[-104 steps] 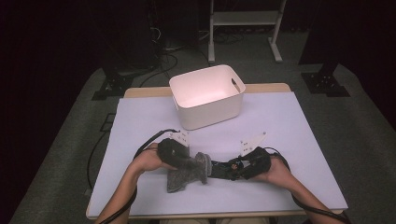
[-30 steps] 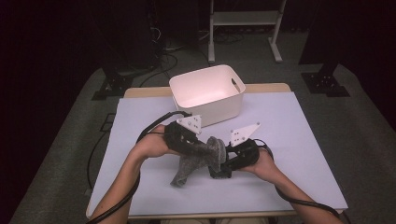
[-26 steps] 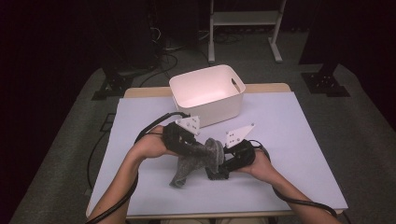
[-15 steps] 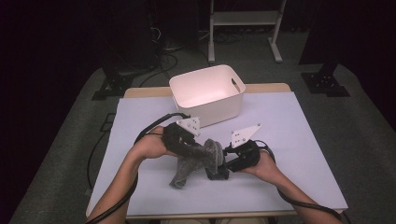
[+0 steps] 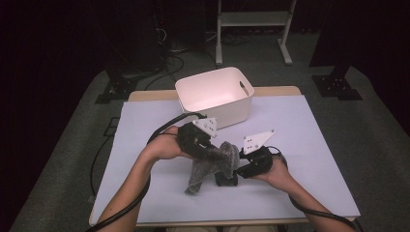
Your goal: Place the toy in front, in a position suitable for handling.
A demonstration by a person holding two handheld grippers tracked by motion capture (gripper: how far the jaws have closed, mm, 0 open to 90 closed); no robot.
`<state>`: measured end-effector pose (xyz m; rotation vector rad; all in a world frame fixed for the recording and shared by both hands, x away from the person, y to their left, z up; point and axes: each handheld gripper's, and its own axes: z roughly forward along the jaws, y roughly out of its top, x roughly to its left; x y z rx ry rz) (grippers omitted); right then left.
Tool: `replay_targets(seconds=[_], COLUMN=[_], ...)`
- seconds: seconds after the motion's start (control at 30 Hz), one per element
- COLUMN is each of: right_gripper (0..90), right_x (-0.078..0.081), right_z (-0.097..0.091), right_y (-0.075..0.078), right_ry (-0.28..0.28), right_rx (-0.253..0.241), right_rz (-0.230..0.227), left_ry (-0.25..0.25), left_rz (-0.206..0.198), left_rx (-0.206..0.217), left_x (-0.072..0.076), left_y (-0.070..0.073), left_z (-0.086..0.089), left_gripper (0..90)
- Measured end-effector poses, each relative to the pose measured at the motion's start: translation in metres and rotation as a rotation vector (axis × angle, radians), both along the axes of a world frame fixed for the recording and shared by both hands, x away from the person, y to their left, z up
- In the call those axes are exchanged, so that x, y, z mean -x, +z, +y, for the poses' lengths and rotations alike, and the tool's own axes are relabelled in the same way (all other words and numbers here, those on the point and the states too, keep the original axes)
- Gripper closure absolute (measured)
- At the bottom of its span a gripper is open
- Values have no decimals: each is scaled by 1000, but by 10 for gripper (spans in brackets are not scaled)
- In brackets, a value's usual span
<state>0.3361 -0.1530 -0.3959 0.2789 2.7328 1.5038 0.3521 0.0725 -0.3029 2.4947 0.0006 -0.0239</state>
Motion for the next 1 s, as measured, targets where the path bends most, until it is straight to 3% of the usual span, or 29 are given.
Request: replay_targets(seconds=[0.23, 0.33, 0.6, 0.7, 0.87, 1.0], right_gripper=[567, 567, 567, 567, 567, 567], right_x=[-3, -2, 0, 0, 3, 4], right_z=[-12, -10, -2, -1, 11, 16], right_y=[-4, -4, -2, -2, -1, -1], right_ry=[-19, -18, -6, -4, 17, 23], right_rx=[-37, -34, -22, -20, 0, -1], right_rz=[29, 27, 11, 3, -28, -35], left_ry=[60, 60, 46, 31, -3, -25], left_rz=[49, 63, 35, 38, 12, -3], left_rx=[-42, -19, -1, 32, 18, 34], left_x=[-7, -7, -3, -2, 3, 4], left_y=[-28, -30, -13, -5, 8, 14], left_z=[19, 21, 22, 23, 12, 2], left_gripper=[761, 762, 765, 766, 766, 766])
